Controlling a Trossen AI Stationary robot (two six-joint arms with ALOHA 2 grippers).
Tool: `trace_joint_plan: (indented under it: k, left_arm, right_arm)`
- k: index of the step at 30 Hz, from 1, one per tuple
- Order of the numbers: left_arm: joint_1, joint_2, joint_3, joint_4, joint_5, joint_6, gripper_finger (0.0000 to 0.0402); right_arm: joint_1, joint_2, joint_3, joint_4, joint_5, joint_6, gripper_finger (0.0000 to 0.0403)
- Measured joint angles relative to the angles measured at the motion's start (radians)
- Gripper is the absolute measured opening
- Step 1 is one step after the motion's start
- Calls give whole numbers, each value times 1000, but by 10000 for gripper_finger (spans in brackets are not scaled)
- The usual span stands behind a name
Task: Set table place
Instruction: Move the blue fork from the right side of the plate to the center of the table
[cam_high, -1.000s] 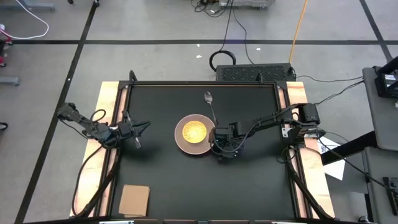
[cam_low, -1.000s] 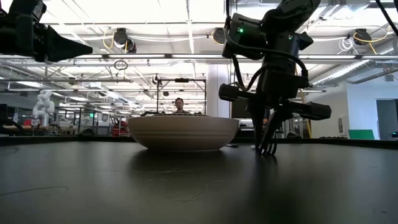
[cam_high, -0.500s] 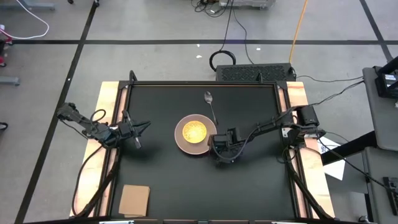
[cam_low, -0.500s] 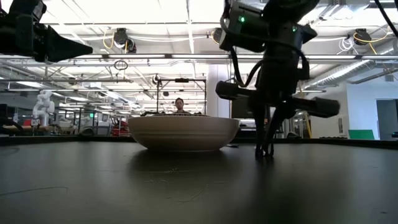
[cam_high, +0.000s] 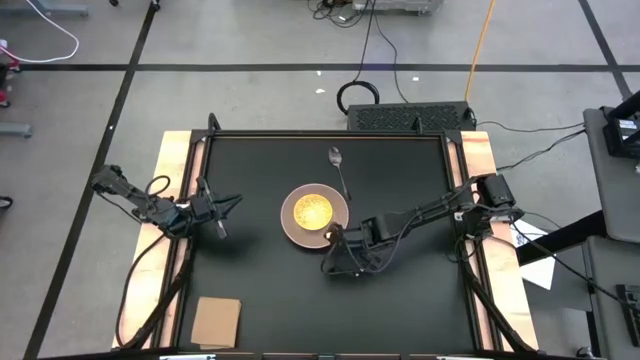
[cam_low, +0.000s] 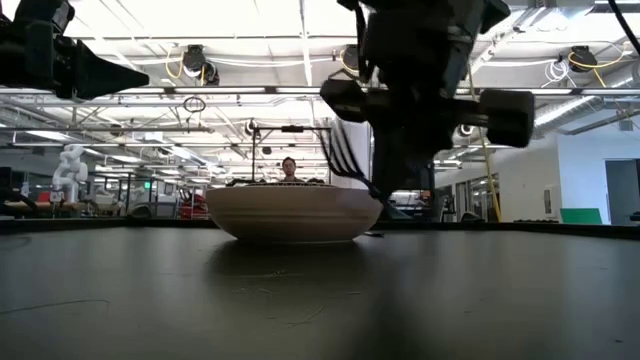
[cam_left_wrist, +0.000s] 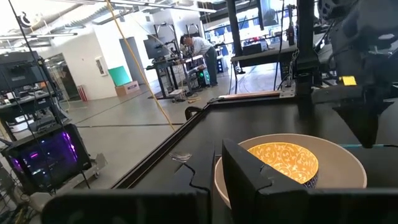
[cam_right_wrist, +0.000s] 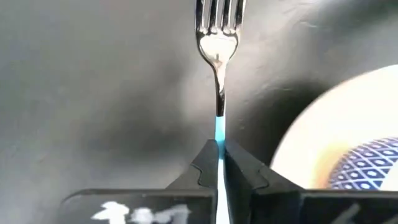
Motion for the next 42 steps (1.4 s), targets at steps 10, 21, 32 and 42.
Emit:
trace_joint_plan:
  k: [10, 21, 32, 42]
  left_arm:
    - [0, 0, 0, 0, 0, -2, 37]
    - [0, 0, 0, 5, 0, -1, 37]
    - [0, 0, 0, 47, 0, -6, 37]
    - [0, 0, 0, -80, 320, -5, 37]
  right_arm:
    - [35, 6, 78, 30, -75, 197, 2]
    - [76, 207, 323, -121, -77, 351, 1]
    - [42, 356, 548, -139, -75, 427, 0]
    - [24, 383, 581, -157, -76, 485, 0]
